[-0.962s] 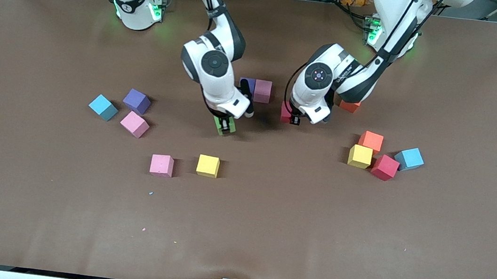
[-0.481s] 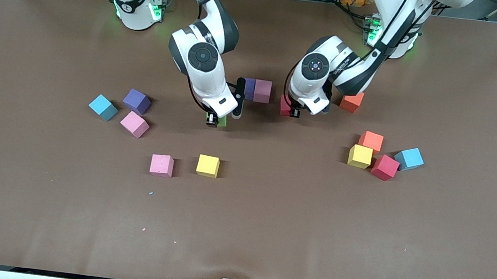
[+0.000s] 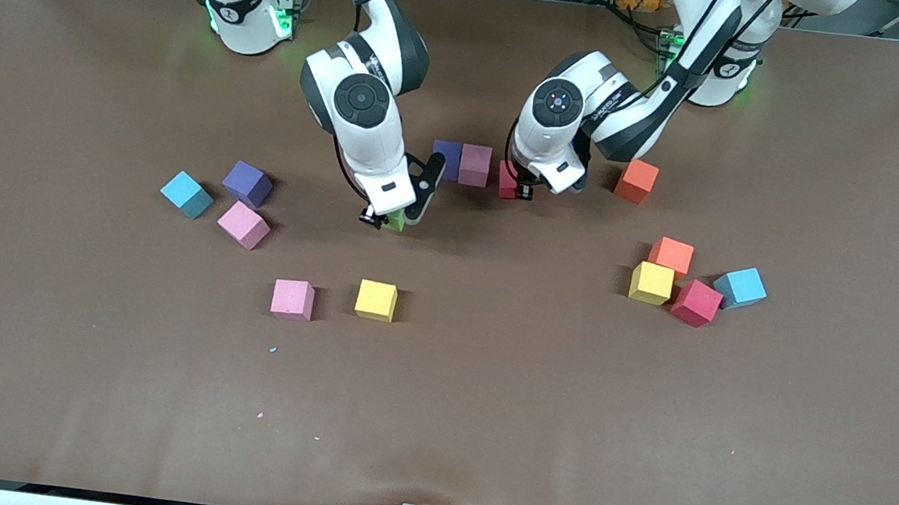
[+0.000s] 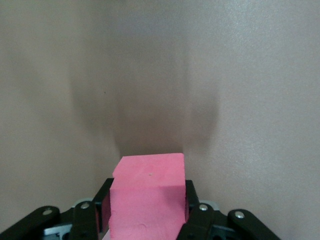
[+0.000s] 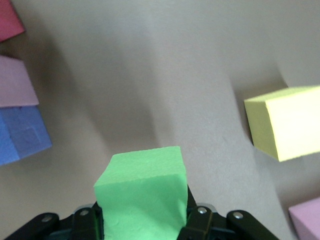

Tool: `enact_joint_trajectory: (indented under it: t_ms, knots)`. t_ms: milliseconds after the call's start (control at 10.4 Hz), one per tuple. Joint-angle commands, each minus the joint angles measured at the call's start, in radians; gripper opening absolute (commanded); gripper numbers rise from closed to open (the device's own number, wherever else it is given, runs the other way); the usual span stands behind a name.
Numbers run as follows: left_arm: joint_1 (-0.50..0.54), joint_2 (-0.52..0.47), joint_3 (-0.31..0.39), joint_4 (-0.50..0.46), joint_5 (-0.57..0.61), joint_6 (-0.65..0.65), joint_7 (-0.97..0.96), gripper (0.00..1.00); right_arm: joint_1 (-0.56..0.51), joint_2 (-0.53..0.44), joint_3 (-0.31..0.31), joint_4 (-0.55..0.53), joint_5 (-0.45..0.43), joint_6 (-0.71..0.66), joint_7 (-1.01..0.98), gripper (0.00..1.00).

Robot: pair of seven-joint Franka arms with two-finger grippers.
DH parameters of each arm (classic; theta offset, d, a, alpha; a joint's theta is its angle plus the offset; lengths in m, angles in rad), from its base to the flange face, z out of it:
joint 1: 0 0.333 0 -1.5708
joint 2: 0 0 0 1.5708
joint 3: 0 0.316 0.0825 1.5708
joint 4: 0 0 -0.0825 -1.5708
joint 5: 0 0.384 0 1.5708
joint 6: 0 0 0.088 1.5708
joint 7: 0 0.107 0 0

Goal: Arrange 11 blocks into digit 3

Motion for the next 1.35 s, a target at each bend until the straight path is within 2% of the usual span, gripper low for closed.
enact_joint_trajectory:
  t_ms: [0,192,288,577,865,1250]
  knots:
    - [-0.028,-0.022,0.001,-0.025,-0.001,0.026,-0.016,0.07,-0.008,-0.023,-0.001,-0.02,-0.01,0.013,0.254,0.01]
    - [-0.038,-0.02,0.001,-0.027,-0.001,0.026,-0.016,0.07,-0.014,-0.011,-0.029,0.004,-0.012,0.016,0.44,0.01]
    - [-0.043,-0.02,0.001,-0.028,-0.001,0.026,-0.016,0.07,-0.029,-0.011,-0.049,0.021,-0.01,0.004,0.462,0.01]
    - [-0.044,-0.019,0.001,-0.03,-0.001,0.026,-0.016,0.07,-0.066,0.018,-0.047,0.049,0.005,0.001,0.65,0.0]
    - [-0.055,-0.017,0.001,-0.028,0.007,0.036,-0.016,0.07,0.0,0.061,-0.043,0.06,0.002,0.013,0.908,0.0]
    - [-0.057,-0.016,0.001,-0.028,0.024,0.052,-0.015,0.08,0.043,0.061,-0.04,0.058,0.005,0.015,1.173,0.0]
